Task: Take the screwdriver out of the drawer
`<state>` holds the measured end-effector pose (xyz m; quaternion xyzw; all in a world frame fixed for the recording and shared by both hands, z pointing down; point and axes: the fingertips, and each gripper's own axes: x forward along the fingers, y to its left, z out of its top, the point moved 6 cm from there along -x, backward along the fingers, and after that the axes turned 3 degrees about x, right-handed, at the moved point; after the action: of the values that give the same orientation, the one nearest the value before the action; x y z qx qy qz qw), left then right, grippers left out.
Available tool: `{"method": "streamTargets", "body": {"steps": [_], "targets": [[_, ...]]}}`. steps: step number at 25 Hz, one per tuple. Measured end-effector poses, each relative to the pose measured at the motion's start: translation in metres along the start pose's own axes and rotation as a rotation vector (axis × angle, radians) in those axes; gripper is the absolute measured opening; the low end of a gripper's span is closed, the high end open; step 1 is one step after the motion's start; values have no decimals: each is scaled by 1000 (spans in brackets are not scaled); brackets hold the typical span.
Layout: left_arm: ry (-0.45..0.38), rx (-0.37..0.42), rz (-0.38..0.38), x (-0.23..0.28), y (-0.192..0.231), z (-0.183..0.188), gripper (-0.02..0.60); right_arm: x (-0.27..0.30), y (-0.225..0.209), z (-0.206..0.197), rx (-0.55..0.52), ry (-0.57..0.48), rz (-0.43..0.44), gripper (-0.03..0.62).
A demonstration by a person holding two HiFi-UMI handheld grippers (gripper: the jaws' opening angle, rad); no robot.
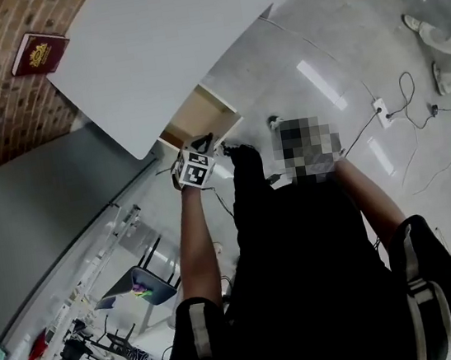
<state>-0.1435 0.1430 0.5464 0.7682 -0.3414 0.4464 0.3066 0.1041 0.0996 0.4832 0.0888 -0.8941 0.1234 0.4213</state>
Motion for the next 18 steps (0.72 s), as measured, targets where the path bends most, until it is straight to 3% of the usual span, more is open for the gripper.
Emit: {"method": "streamTargets", "body": {"steps": [10,18], "targets": [[-50,-38,102,-42,-10,5,55,-11,-5,22,-90,-20,10,57],[-138,-76,199,-82,-11,10,55,-5,-2,27,-191,11,55,57]]}}
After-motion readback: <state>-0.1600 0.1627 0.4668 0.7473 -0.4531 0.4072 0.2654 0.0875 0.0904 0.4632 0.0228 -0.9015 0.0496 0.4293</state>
